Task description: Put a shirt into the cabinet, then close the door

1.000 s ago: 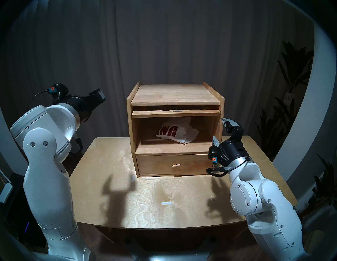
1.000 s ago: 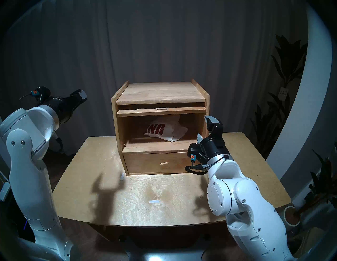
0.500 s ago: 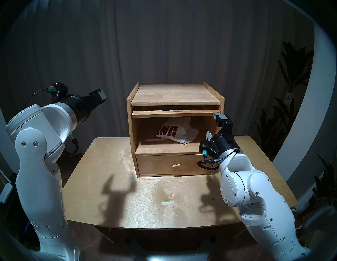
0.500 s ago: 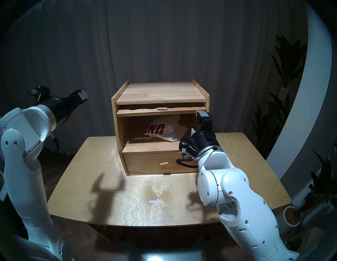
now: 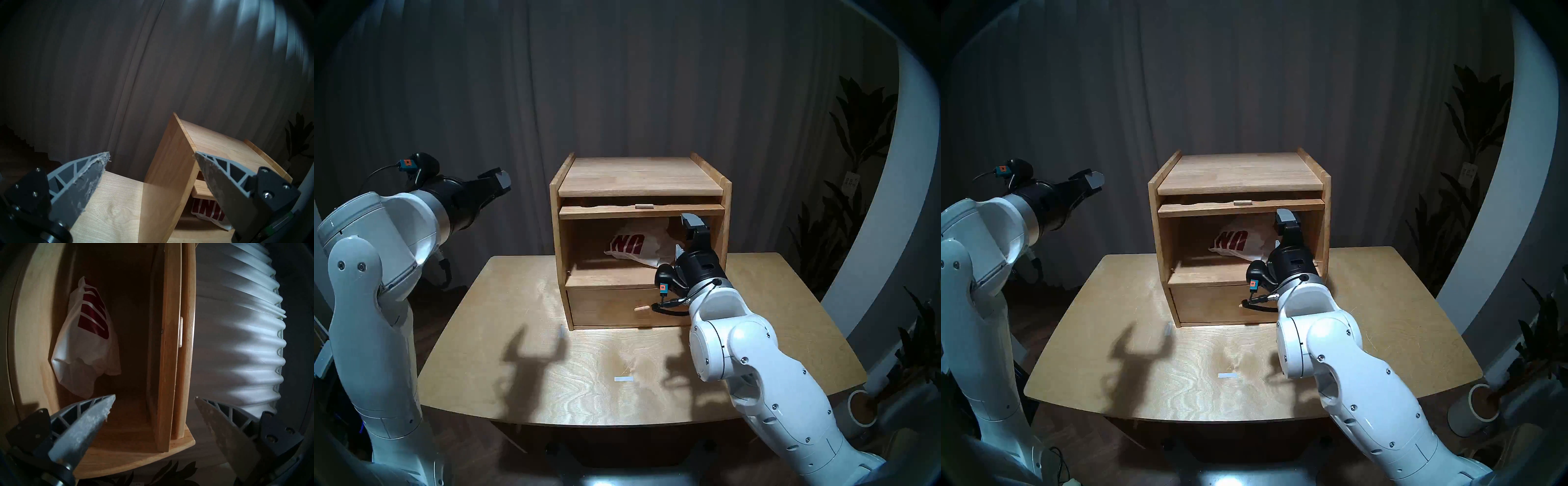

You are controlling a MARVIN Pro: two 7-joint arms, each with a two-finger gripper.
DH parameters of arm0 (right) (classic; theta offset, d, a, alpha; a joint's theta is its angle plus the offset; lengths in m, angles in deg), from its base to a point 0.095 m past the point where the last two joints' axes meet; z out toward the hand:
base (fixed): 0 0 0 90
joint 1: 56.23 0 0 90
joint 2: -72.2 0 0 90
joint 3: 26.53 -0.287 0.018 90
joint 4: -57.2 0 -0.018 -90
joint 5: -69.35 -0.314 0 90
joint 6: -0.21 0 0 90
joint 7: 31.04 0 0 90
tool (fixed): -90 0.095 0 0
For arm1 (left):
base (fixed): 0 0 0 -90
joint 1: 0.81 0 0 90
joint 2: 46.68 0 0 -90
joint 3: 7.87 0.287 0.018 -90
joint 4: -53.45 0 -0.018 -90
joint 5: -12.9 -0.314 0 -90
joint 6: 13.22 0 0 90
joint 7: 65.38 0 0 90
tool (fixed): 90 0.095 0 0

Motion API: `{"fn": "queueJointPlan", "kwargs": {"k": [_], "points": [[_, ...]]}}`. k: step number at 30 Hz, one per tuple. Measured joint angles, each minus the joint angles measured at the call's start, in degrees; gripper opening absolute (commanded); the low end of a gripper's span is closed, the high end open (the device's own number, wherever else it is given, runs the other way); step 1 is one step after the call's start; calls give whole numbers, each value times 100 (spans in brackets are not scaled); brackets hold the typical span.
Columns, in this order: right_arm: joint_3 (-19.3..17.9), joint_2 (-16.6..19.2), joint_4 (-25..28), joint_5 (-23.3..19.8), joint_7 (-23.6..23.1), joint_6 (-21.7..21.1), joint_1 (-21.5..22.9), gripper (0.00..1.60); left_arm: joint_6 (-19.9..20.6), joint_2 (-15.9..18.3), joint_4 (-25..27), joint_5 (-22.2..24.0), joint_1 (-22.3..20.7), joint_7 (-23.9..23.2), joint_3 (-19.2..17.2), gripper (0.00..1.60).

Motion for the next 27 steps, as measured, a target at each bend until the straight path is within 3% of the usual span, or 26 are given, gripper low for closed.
{"fn": "queueJointPlan", "kwargs": {"k": [8, 17, 21, 27], "points": [[287, -327, -55, 160, 629, -301, 79, 160, 0, 297, 5, 438, 211, 31, -72, 160], [324, -530, -205, 235, 1398, -687, 17, 160, 0, 582, -258, 784, 267, 31, 33, 160], [261, -560, -287, 185, 1677, -760, -41, 160, 0, 681, -514, 757, 137, 31, 198, 160], [138, -579, -426, -121, 1927, -763, -113, 160, -7, 844, -1032, 335, -79, 38, 505, 160]]}}
